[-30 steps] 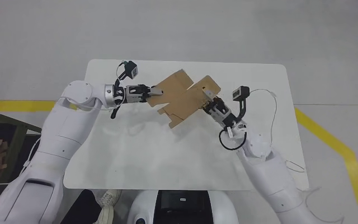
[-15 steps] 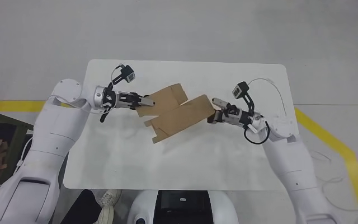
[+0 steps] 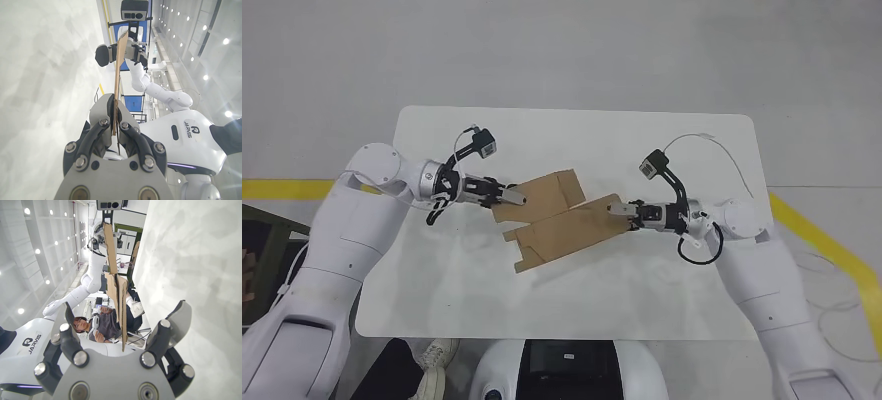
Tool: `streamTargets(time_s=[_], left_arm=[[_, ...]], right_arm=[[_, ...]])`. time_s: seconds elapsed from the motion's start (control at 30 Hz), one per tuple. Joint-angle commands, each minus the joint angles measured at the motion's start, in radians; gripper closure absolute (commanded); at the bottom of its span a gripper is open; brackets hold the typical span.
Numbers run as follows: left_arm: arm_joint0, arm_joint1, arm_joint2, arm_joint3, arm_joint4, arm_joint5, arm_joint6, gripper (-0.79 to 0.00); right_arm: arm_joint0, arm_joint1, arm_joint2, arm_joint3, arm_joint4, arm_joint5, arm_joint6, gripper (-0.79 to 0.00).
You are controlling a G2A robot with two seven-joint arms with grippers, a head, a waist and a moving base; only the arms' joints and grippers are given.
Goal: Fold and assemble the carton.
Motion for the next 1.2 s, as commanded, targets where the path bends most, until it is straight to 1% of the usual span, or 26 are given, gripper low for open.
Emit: streamTargets(time_s=[0.0, 0.07, 0.1, 0.17, 0.27, 0.33, 0.4, 0.53, 0.83, 1.03, 1.17], left_arm=[[-0.002, 0.001, 0.008, 0.001, -0.004, 0.000, 0.000, 0.000], [-0.006, 0.003, 0.017, 0.003, -0.008, 0.000, 0.000, 0.000], [-0.007, 0.004, 0.019, 0.004, -0.009, 0.000, 0.000, 0.000], [-0.010, 0.005, 0.026, 0.006, -0.014, -0.001, 0.000, 0.000], [-0.014, 0.008, 0.036, 0.007, -0.020, -0.004, 0.000, 0.000], [-0.017, 0.010, 0.041, 0.009, -0.024, -0.005, 0.000, 0.000], [-0.019, 0.011, 0.049, 0.008, -0.026, -0.004, 0.000, 0.000], [-0.024, 0.013, 0.061, 0.009, -0.031, -0.007, 0.000, 0.000], [-0.035, 0.018, 0.080, 0.015, -0.044, -0.012, 0.000, 0.000], [-0.040, 0.020, 0.092, 0.017, -0.049, -0.014, 0.000, 0.000], [-0.042, 0.022, 0.095, 0.018, -0.050, -0.014, 0.000, 0.000]], right_arm=[[-0.001, -0.001, -0.003, 0.004, 0.015, -0.017, -0.007, -0.785], [-0.002, -0.003, -0.004, 0.009, 0.040, -0.042, -0.013, -0.770], [-0.002, -0.003, -0.005, 0.011, 0.046, -0.046, -0.012, -0.659], [0.000, -0.003, -0.009, 0.016, 0.056, -0.051, -0.004, -0.563], [0.004, -0.002, -0.014, 0.023, 0.059, -0.049, 0.002, -0.446], [0.007, -0.002, -0.017, 0.027, 0.065, -0.047, 0.006, -0.400], [0.008, -0.002, -0.022, 0.030, 0.073, -0.045, 0.016, -0.391], [0.013, -0.003, -0.039, 0.033, 0.074, -0.044, 0.021, -0.413], [0.035, -0.006, -0.066, 0.050, 0.083, -0.042, 0.030, -0.369], [0.041, -0.007, -0.085, 0.050, 0.070, -0.033, 0.038, -0.311], [0.045, -0.006, -0.090, 0.051, 0.069, -0.029, 0.037, -0.209]])
